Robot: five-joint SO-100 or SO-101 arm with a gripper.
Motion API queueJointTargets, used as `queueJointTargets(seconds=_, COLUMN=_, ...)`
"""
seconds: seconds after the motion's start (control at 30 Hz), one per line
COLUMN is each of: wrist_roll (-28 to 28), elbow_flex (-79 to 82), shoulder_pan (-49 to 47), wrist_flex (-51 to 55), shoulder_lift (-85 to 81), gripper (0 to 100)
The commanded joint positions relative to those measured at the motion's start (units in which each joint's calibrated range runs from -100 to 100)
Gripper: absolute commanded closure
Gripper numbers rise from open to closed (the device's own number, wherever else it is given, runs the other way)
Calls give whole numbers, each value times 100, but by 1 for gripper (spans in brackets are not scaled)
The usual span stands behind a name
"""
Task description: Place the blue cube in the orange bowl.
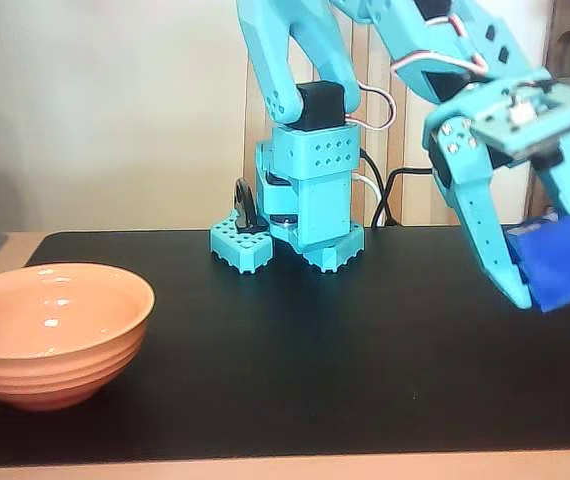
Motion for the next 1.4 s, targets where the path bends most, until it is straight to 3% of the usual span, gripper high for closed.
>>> queueJointTargets(seconds=0.0, wrist_roll=-19, elbow_flex=-158, shoulder_pan=375, wrist_flex=-207, shoulder_lift=-644, gripper=84)
queueJointTargets(seconds=0.43, wrist_roll=-3, elbow_flex=-412, shoulder_pan=1639, wrist_flex=-155, shoulder_lift=-1258, gripper=84)
queueJointTargets(seconds=0.87, wrist_roll=648, elbow_flex=-339, shoulder_pan=3554, wrist_flex=-120, shoulder_lift=-1581, gripper=84)
queueJointTargets(seconds=1.37, wrist_roll=1535, elbow_flex=-330, shoulder_pan=5610, wrist_flex=829, shoulder_lift=-1990, gripper=84)
